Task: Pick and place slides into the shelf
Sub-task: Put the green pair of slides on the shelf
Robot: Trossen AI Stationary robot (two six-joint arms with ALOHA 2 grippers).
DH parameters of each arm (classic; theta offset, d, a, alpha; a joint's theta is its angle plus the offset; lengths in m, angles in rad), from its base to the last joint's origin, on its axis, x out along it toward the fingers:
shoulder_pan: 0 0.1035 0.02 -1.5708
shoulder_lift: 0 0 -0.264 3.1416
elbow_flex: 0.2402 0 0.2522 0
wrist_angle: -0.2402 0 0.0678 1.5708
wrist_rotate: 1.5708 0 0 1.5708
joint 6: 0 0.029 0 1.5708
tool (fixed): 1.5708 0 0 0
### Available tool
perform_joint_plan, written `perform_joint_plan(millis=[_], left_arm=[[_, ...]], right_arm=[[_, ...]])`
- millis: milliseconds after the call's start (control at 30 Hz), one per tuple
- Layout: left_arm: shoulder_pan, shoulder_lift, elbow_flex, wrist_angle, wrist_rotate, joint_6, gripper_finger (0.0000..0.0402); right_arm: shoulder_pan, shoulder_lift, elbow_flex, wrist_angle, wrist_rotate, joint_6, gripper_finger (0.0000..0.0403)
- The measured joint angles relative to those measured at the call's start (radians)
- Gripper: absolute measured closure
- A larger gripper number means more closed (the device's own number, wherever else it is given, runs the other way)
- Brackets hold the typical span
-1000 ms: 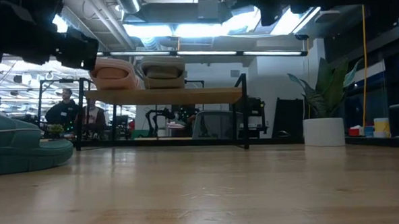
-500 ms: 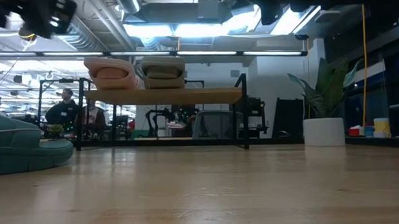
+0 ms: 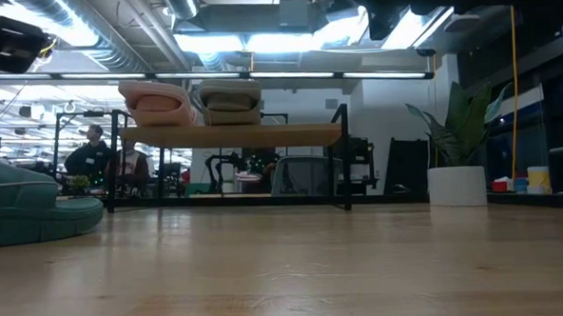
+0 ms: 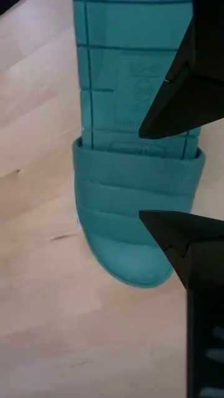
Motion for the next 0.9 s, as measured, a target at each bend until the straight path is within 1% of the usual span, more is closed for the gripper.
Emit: perform_joint_plan(millis=[233,367,533,767,900], left_arm=[[-0.035,0.082,0.0,-0.002,-0.028,-0.019,0.0211],[-0.035,0.141,0.0,-0.025,-0.081,-0.041,0.0211],[-0.035,0.204,0.003,-0.031,-0.088,-0.073,0.0211],[-0.039,0.217,0.003,-0.022,-0.09,-0.111,0.0211],[-0.04,0.217,0.003,-0.057,-0.101,-0.154,0.0211]], right_arm=[[0.0,0.0,0.0,0.0,0.0,0.0,0.032],[-0.001,0.0,0.0,0.0,0.0,0.001,0.032],[-0.001,0.0,0.0,0.0,0.0,0.024,0.032],[-0.001,0.0,0.0,0.0,0.0,0.029,0.032],[-0.001,0.001,0.0,0.0,0.0,0.031,0.032]])
